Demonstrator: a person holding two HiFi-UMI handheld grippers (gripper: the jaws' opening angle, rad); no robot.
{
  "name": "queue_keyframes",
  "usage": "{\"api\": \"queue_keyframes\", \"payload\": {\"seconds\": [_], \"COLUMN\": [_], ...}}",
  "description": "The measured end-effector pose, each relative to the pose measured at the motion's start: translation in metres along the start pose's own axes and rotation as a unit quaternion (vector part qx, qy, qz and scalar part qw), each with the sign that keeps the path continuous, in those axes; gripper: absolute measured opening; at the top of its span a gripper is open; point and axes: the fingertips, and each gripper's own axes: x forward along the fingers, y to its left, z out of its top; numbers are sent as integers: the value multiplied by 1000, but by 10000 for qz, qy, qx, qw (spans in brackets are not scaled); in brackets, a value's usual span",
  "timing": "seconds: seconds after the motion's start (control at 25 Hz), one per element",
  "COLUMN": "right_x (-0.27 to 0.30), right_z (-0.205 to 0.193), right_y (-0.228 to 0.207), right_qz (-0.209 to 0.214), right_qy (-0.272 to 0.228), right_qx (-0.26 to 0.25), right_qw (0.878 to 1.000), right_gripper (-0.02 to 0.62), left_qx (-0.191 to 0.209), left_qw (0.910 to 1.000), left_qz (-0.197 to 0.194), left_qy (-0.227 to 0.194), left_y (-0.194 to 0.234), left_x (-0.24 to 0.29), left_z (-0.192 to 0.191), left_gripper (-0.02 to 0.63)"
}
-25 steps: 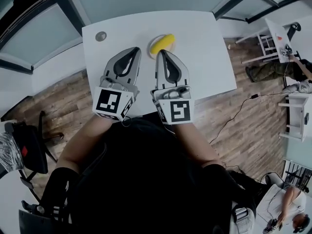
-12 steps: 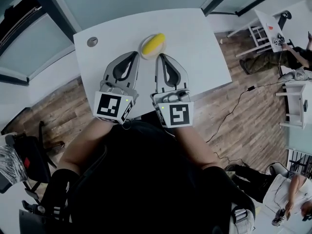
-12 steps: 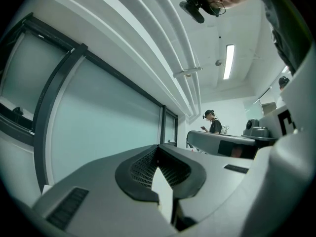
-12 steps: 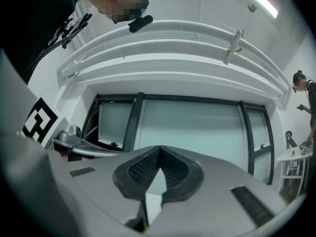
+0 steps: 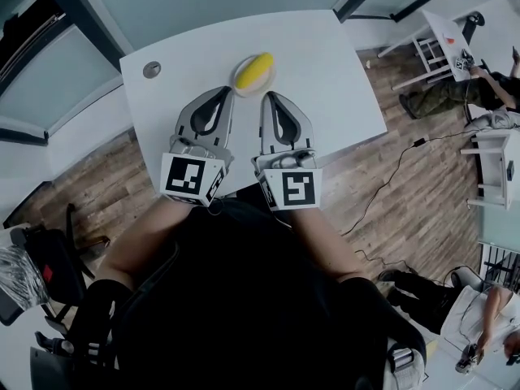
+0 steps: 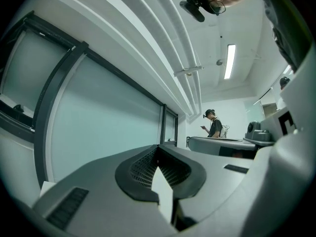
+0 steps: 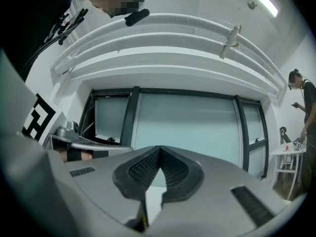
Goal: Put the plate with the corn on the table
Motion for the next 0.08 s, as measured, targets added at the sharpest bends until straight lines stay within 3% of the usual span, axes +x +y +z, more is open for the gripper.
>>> {"api": "queue_keyframes", "payload": {"seconds": [0.08], "right_x": [0], "right_z": [-4], "right_y": [1], "right_qz": [-10], "right_qy": [78], "right_qx": [9], "right_qw": [10000], "right_gripper": [2], "left_qx": [-18], "left_qw": [10000], "left_qz": [31], "left_qy": [38], "left_y": [2], "left_x": [0], "left_z": [-3], "left_gripper": [3]}}
